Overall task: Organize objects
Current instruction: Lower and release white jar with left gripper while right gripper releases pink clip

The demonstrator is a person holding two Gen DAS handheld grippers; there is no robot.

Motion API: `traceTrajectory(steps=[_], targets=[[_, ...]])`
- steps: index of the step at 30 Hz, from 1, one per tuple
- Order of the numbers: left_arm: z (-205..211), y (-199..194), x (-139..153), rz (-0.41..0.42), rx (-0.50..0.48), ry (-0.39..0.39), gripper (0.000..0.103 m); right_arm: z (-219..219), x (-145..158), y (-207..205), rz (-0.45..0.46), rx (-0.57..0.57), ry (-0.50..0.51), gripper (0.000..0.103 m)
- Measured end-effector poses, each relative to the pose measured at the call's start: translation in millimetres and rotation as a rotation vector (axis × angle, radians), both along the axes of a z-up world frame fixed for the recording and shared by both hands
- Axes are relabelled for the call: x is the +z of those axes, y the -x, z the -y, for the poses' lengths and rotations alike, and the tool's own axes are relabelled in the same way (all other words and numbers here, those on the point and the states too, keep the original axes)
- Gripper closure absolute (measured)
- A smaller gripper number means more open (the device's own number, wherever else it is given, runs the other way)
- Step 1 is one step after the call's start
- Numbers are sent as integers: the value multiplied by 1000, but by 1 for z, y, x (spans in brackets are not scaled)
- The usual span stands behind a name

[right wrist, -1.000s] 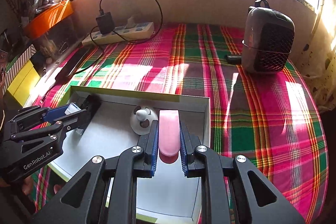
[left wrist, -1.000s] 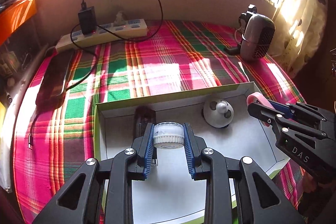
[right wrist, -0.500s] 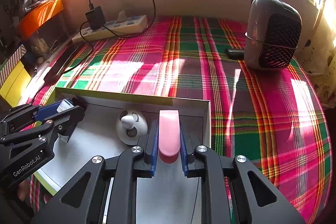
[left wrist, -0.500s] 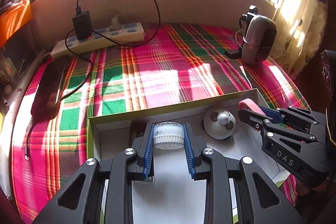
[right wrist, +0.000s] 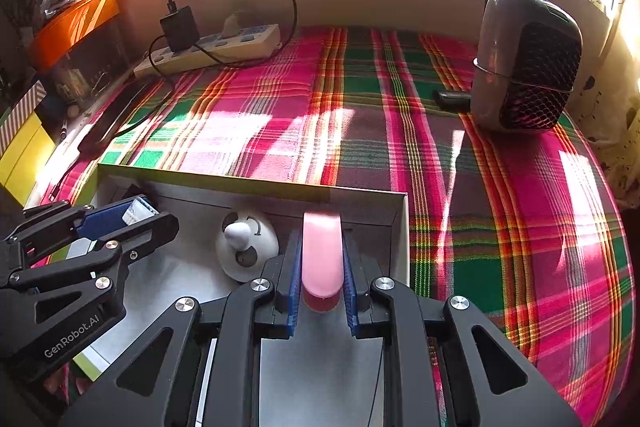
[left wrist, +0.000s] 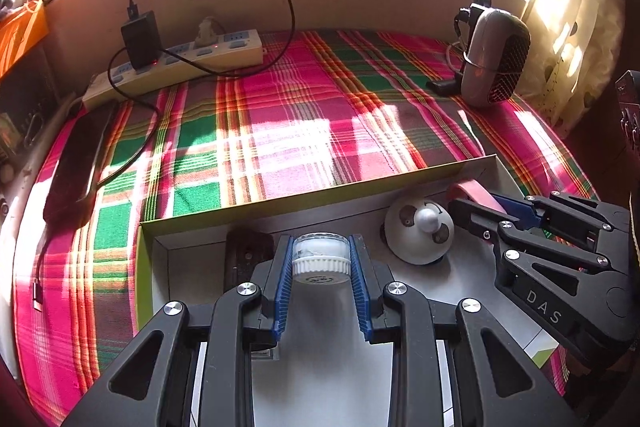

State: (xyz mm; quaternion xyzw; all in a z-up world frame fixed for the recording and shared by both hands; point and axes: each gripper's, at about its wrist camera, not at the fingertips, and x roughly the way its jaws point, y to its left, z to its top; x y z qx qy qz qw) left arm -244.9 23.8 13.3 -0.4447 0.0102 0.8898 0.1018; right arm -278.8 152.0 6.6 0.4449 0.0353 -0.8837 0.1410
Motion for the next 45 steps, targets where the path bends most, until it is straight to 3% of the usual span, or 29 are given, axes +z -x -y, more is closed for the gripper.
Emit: traceTrajectory(steps=[28,39,45], targets=[[-5,6,-6,31,4,31,77,7,-3,-1,-12,5,-33,84],[-2,5,-5,37,6,-3,75,7,-2,-4,-15,3,-25,75],[0,2,-2,32,14,-8,72,9,2,-7,-30,2,-28,60]])
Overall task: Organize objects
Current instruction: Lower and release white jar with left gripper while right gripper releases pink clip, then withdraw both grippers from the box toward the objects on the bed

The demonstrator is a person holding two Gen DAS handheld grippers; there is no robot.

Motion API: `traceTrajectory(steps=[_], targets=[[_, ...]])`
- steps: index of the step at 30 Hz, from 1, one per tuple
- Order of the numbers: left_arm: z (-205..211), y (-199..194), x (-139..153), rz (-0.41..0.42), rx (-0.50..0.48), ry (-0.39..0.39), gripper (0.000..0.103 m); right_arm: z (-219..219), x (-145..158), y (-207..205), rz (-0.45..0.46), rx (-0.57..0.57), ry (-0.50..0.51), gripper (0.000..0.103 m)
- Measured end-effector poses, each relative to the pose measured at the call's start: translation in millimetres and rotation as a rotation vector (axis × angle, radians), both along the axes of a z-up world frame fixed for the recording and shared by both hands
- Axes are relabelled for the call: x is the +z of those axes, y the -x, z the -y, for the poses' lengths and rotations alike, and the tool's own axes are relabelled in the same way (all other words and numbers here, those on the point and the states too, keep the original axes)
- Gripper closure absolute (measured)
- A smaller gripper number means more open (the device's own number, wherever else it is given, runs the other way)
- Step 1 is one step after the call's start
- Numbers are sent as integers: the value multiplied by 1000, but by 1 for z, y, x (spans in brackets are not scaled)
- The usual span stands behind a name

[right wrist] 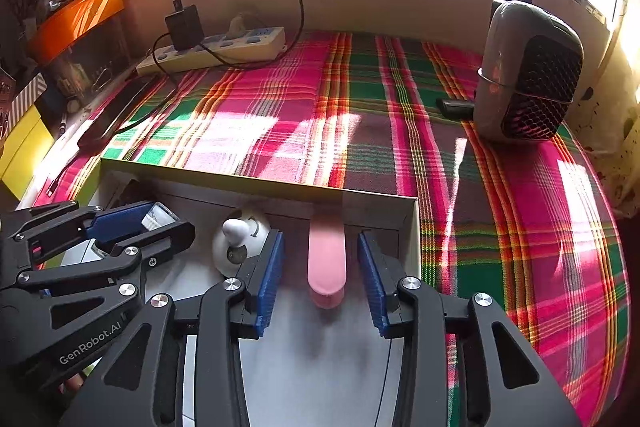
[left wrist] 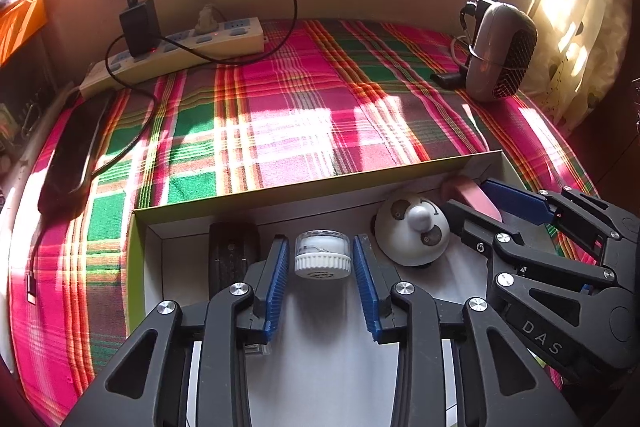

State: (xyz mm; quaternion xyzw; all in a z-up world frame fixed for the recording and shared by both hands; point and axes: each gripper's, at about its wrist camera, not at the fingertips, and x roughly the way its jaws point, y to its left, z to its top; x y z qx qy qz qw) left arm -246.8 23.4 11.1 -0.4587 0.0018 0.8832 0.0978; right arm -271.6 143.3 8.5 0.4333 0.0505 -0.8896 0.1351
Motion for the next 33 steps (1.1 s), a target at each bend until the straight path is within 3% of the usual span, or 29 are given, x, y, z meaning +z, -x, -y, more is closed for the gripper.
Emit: traceTrajectory(steps=[17,33], targets=[[6,-21,19,-41,3,-20,71,-5,13,-19,-25,-26,3,58],[25,-78,41,-105,32,-18,71,-18,33,-69,-75,-37,26,58]])
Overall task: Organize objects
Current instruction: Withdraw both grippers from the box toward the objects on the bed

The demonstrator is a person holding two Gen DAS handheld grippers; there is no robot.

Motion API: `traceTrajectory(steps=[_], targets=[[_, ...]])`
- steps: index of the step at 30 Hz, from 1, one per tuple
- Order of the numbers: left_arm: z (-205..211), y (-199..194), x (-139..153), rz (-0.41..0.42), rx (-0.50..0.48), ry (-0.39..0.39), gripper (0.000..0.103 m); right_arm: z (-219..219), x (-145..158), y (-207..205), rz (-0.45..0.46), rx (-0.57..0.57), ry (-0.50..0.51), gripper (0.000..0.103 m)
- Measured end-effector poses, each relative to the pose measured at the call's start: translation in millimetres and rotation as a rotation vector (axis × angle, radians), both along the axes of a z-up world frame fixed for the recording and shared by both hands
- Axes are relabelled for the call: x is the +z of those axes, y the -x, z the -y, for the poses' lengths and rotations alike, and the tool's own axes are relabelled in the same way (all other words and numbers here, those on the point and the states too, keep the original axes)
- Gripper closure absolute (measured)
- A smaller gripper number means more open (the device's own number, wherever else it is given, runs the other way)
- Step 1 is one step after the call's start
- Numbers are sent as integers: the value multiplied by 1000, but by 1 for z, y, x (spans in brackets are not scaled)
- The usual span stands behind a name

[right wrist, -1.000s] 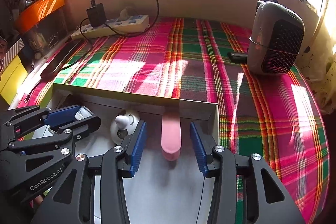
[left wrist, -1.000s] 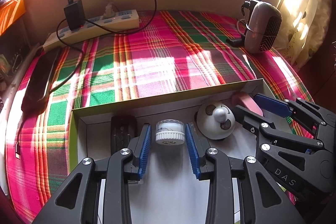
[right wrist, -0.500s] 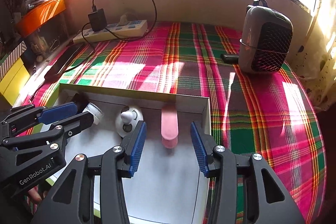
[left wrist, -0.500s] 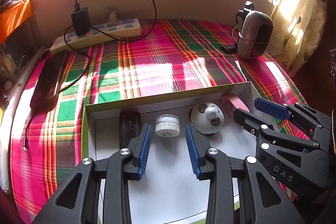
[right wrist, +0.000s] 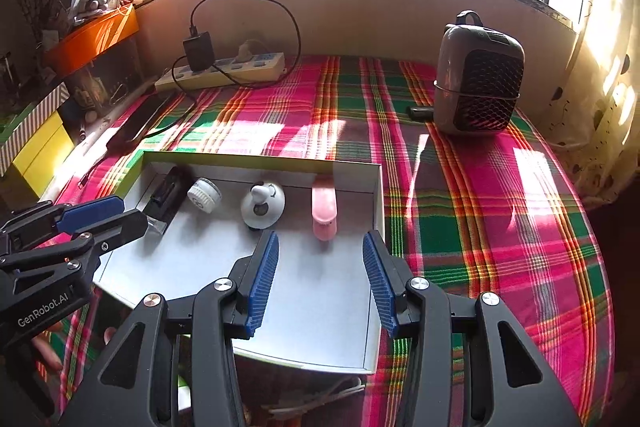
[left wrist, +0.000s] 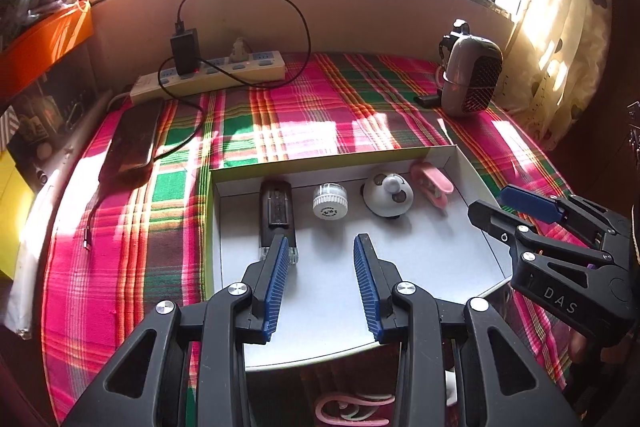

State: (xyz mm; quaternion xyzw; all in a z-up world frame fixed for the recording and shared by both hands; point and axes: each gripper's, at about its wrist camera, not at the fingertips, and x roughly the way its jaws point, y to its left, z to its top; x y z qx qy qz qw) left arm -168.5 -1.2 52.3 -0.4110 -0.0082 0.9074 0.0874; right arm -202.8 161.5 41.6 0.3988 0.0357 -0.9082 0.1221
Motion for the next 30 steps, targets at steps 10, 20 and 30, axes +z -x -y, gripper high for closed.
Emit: traceTrajectory(steps=[10,20,30], targets=[[22,-48,0,-28,46,-40,71,-11,2,-46,-16,11,9,58],[40,-86,-22,5,65,-84,71,-14,-5,-91,-19,55,29,57],[50,-98,-41,41,62,-124,71,-12,-24,-115,12,78,48,47]])
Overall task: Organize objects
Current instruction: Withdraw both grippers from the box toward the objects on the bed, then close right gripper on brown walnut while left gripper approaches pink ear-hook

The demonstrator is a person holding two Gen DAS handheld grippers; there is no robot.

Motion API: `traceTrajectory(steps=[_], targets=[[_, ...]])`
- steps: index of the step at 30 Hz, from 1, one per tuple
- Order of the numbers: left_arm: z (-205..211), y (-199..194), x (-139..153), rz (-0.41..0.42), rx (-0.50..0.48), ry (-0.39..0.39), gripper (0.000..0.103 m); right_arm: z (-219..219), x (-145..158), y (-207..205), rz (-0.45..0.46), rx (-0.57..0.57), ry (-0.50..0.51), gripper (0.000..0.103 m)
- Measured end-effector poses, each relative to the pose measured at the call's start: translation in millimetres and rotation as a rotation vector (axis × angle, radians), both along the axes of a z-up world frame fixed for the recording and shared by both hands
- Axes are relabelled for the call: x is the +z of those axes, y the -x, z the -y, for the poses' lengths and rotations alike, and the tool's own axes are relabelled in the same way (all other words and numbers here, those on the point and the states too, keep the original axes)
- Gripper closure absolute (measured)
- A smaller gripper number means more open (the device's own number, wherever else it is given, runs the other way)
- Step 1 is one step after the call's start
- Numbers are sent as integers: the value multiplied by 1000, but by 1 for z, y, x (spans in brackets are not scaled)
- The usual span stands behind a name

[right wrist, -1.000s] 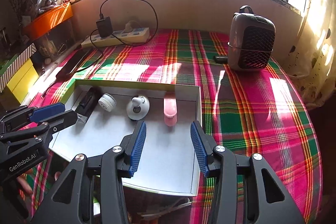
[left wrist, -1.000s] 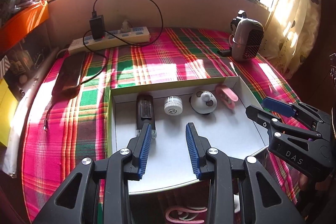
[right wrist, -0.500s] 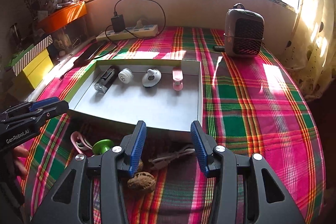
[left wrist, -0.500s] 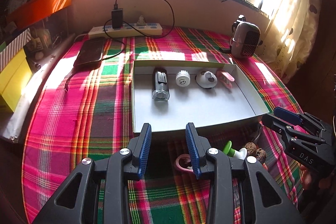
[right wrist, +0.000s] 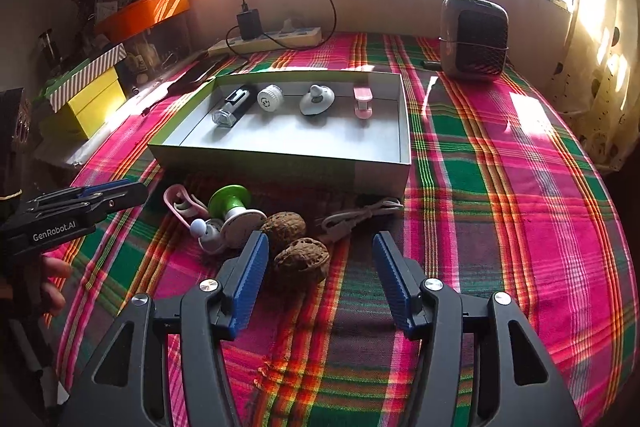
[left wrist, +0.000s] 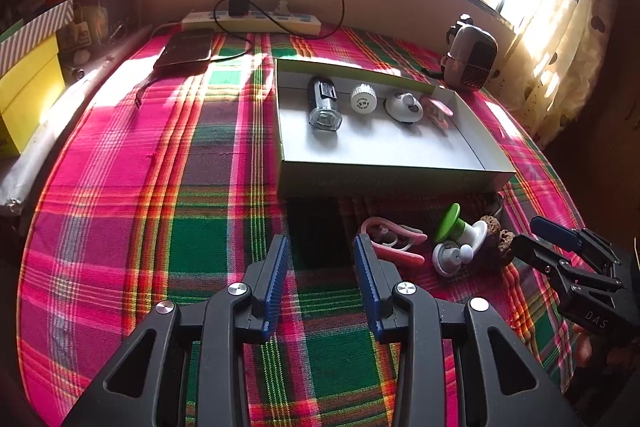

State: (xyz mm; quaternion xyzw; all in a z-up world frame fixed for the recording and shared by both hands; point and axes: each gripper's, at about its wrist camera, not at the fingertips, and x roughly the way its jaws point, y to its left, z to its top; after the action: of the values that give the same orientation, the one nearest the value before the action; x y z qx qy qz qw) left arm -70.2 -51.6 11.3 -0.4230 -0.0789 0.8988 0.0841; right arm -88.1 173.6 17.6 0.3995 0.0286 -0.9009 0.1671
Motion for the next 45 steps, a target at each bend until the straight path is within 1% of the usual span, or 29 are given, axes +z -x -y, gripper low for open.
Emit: traceTrajectory(steps=[3,12,15,18,22,23,24,25,27,29,33,36,40,45], targets=[[1,-2,-3,7,0,-4,71,2,-6,-2,14,3,2,47],[-1,0,-9,17,-30,-10,71,14,-20,2,45,9,-49,47],[-2,3,-10,21,-41,-12,71,13,-23,6,59,-12,-65,47],[-3,6,-8,18,-54,-29,71,11,-22,8,54,-30,-75,47],[-5,11,-2,2,-68,-45,71,5,-21,9,56,-53,-63,48],[-6,12,0,-3,-71,-42,71,4,-21,9,56,-50,-64,51],[-7,14,1,-7,-76,-40,71,4,-21,8,54,-47,-64,57],[-8,15,2,-8,-82,-40,71,4,-21,8,54,-45,-64,61],[-10,20,4,-4,-92,-42,71,3,-20,8,55,-43,-59,62],[-13,24,5,-8,-96,-35,71,3,-20,7,53,-38,-57,69],[-17,33,3,8,-116,-35,71,0,-20,5,54,-47,-49,69],[-19,40,1,21,-112,-19,71,-2,-20,3,54,-47,-50,69],[-15,49,-3,50,-103,-41,71,-2,-20,1,52,-45,-52,69],[-14,45,-7,67,-103,-21,71,-4,-20,0,54,-43,-42,69]])
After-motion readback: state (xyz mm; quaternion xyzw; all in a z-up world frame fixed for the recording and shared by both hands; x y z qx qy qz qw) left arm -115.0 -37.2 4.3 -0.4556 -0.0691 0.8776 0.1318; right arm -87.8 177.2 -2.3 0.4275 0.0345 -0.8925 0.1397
